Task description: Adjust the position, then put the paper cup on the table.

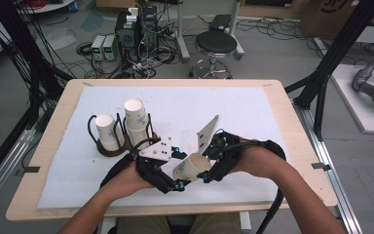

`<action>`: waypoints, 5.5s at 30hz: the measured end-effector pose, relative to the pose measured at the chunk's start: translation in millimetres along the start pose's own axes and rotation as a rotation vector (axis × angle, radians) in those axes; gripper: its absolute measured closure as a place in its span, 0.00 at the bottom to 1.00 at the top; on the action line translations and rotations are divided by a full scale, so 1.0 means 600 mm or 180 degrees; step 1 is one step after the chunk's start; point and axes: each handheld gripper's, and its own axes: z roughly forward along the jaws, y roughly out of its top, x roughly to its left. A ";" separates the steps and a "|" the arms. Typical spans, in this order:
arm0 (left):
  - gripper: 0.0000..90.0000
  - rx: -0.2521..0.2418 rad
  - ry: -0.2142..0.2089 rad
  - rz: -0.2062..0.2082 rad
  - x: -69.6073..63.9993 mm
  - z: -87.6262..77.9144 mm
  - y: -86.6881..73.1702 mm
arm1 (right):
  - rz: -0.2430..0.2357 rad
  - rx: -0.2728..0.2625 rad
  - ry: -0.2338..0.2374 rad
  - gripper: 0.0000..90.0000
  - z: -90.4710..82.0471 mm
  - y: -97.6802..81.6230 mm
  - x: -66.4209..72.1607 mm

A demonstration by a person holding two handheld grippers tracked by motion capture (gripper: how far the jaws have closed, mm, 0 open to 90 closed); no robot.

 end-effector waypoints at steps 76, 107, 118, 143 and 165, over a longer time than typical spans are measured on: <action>0.39 -0.1326 0.1050 -0.0367 0.029 -0.056 -0.134 | 0.2090 -0.2232 -0.1805 0.24 0.035 -0.321 0.054; 0.39 -0.1439 0.1000 -0.0346 0.041 -0.041 -0.130 | 0.2101 -0.2355 -0.1945 0.24 0.043 -0.341 0.070; 0.37 -0.1467 0.1059 -0.0514 0.079 0.033 -0.110 | 0.2026 -0.2337 -0.1880 0.24 0.045 -0.340 0.069; 0.38 -0.0318 0.1410 -0.0845 0.120 0.117 -0.123 | 0.2003 -0.2334 -0.1803 0.24 0.048 -0.335 0.067; 0.18 -0.0215 0.1398 -0.0939 0.102 0.090 -0.131 | 0.1975 -0.2308 -0.1777 0.24 0.050 -0.336 0.067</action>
